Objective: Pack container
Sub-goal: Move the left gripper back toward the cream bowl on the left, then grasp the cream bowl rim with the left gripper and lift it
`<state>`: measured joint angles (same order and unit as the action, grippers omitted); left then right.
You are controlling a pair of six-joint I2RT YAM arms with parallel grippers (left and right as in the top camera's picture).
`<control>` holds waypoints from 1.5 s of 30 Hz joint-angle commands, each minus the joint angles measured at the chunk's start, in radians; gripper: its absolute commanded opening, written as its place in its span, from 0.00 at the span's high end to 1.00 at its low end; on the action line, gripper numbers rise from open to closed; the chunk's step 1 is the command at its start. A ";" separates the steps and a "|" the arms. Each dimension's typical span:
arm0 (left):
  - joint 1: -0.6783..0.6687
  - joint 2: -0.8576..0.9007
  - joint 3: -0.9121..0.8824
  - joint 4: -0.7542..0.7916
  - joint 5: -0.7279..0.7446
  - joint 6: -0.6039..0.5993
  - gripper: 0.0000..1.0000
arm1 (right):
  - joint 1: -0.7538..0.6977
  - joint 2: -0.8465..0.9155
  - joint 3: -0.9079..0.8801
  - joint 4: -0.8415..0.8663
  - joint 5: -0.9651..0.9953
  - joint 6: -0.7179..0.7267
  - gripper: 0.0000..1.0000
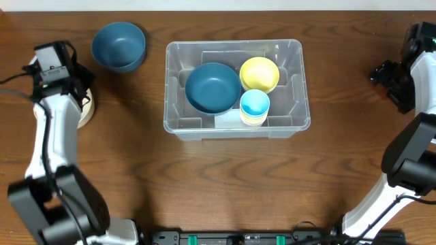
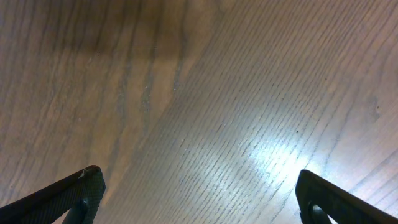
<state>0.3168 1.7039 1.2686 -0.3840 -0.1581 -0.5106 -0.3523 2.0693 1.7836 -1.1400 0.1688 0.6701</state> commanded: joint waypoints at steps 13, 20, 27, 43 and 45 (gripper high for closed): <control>0.005 0.238 0.011 0.076 -0.011 0.337 0.57 | -0.001 -0.006 0.000 0.000 0.007 0.013 0.01; 0.005 0.256 0.011 0.052 -0.011 0.303 0.88 | -0.001 -0.006 0.000 0.000 0.007 0.013 0.01; 0.005 0.256 0.011 0.036 -0.011 0.288 0.94 | -0.001 -0.006 0.000 0.000 0.007 0.013 0.01; -0.039 -0.082 0.013 -0.005 0.094 0.194 0.94 | -0.001 -0.006 0.000 0.000 0.007 0.013 0.01; -0.071 -0.135 0.013 -0.023 0.096 0.195 0.94 | -0.001 -0.006 0.000 0.000 0.007 0.013 0.01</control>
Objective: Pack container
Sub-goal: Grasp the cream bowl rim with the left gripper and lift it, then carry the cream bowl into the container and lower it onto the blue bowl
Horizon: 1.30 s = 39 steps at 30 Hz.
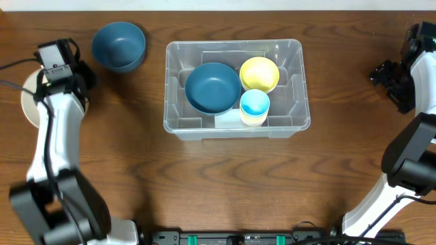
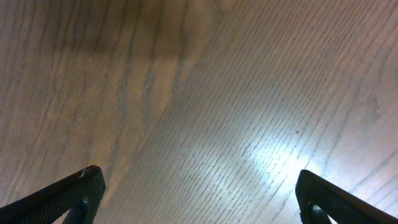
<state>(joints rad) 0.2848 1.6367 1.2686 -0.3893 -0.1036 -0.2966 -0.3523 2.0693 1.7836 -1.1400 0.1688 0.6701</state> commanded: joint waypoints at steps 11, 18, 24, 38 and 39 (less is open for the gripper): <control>-0.352 -0.207 0.013 0.031 0.310 0.280 0.94 | -0.001 -0.006 0.000 0.000 0.007 0.013 0.01; -0.588 -0.210 0.013 0.052 0.310 0.429 0.94 | -0.001 -0.006 0.000 0.000 0.007 0.013 0.01; -0.748 -0.206 0.013 0.083 0.303 0.506 0.94 | -0.001 -0.006 0.000 0.000 0.007 0.013 0.01; -0.825 -0.043 0.013 0.100 0.248 0.505 0.94 | -0.001 -0.006 0.000 0.000 0.007 0.013 0.01; -0.825 -0.032 0.013 0.104 0.249 0.505 0.94 | -0.001 -0.006 0.000 0.000 0.007 0.013 0.01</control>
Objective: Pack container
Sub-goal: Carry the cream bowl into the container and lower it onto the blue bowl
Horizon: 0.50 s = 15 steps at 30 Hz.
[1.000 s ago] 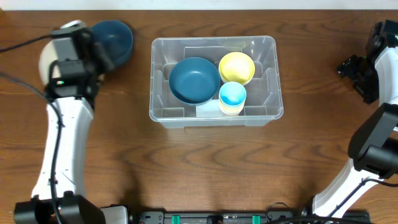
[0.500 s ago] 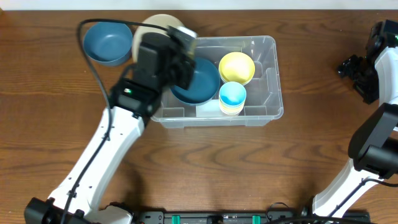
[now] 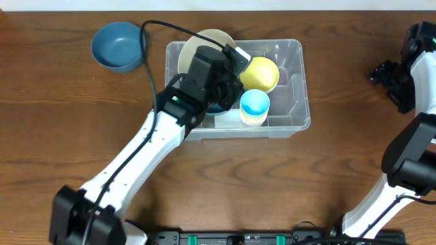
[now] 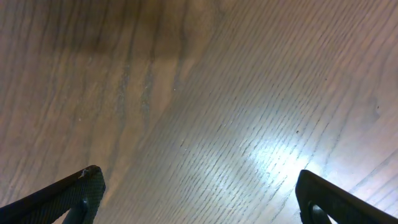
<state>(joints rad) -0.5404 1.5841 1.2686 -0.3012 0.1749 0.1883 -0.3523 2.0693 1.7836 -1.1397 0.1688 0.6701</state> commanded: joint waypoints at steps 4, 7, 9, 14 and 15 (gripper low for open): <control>0.000 0.059 0.013 0.027 -0.031 0.020 0.94 | -0.001 -0.006 0.000 0.000 0.007 0.013 0.01; 0.000 0.073 0.013 0.031 -0.040 0.020 0.94 | -0.001 -0.006 0.000 0.000 0.007 0.013 0.01; 0.000 0.076 0.013 0.030 -0.041 0.020 0.94 | -0.001 -0.006 0.000 0.000 0.007 0.013 0.01; 0.000 0.076 0.012 0.024 -0.060 0.017 0.94 | -0.001 -0.006 0.000 0.000 0.007 0.013 0.01; 0.000 0.076 0.012 0.019 -0.060 0.017 0.95 | -0.001 -0.006 0.000 0.000 0.007 0.013 0.01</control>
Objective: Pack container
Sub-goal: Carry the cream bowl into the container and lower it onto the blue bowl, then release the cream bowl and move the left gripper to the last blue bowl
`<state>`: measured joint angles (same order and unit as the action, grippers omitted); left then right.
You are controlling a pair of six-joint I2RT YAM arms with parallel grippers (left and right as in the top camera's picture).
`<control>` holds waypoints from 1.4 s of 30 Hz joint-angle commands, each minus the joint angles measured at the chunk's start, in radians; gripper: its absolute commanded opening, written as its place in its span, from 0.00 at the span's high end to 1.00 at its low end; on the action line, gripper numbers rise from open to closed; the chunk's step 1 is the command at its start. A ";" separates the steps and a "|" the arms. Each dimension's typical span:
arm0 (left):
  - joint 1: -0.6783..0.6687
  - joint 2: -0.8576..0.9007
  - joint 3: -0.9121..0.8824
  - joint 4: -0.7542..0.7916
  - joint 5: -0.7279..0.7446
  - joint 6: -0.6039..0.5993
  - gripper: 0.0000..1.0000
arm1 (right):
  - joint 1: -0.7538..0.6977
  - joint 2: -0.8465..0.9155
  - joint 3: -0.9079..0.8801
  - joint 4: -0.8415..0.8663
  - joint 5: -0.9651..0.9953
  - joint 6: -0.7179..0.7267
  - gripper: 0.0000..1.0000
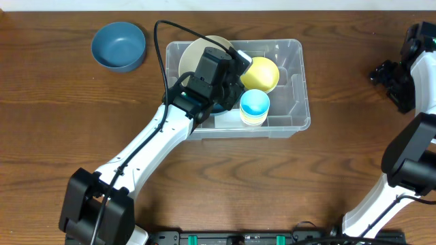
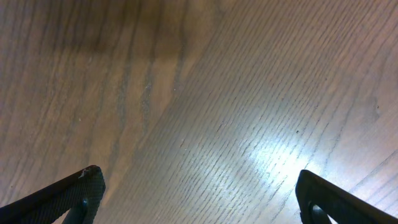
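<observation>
A clear plastic container (image 1: 293, 121) stands mid-table. In it are a yellow bowl (image 1: 263, 73) and a light blue cup (image 1: 255, 104) on a short stack. A dark blue bowl (image 1: 227, 101) in it is mostly hidden under my left arm. My left gripper (image 1: 214, 61) reaches over the container's back left and is shut on a cream plate (image 1: 196, 51), which overlaps the back rim. Its fingers are hidden under the wrist. A second blue bowl (image 1: 119, 45) sits on the table at far left. My right gripper (image 2: 199, 193) hangs open over bare wood.
My right arm (image 1: 409, 82) stands at the table's right edge, well away from the container. My left arm (image 1: 150, 150) runs diagonally from the front left to the container. A black cable (image 1: 163, 41) loops above the container's left wall.
My left gripper and the cream plate have shifted slightly within the container's back left, and the arm's elbow has moved right. The right arm has not moved.
My left gripper was at the cream plate on the table's far left edge. Then the plate showed further left beside the arm. Then the gripper held the plate over the container's back left, where it still is. The right gripper has stayed open throughout.
</observation>
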<state>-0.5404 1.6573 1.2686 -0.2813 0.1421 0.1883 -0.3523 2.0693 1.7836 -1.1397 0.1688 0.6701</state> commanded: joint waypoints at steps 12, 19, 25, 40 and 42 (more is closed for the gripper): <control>0.000 0.003 0.012 -0.039 -0.050 0.017 0.94 | -0.001 -0.006 0.000 0.000 0.007 0.013 0.01; 0.000 0.004 0.012 -0.054 -0.049 0.017 0.94 | -0.001 -0.006 0.000 0.000 0.007 0.013 0.01; 0.000 0.009 0.010 -0.061 -0.049 0.017 0.94 | -0.002 -0.006 0.000 0.000 0.007 0.013 0.01; 0.000 0.074 0.009 -0.038 -0.049 0.017 0.94 | -0.001 -0.006 0.000 0.000 0.007 0.013 0.01; 0.000 0.074 0.009 -0.037 -0.049 0.017 0.94 | -0.001 -0.006 0.000 0.000 0.007 0.013 0.01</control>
<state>-0.5404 1.7374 1.2686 -0.3260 0.1043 0.1886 -0.3523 2.0693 1.7836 -1.1400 0.1688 0.6701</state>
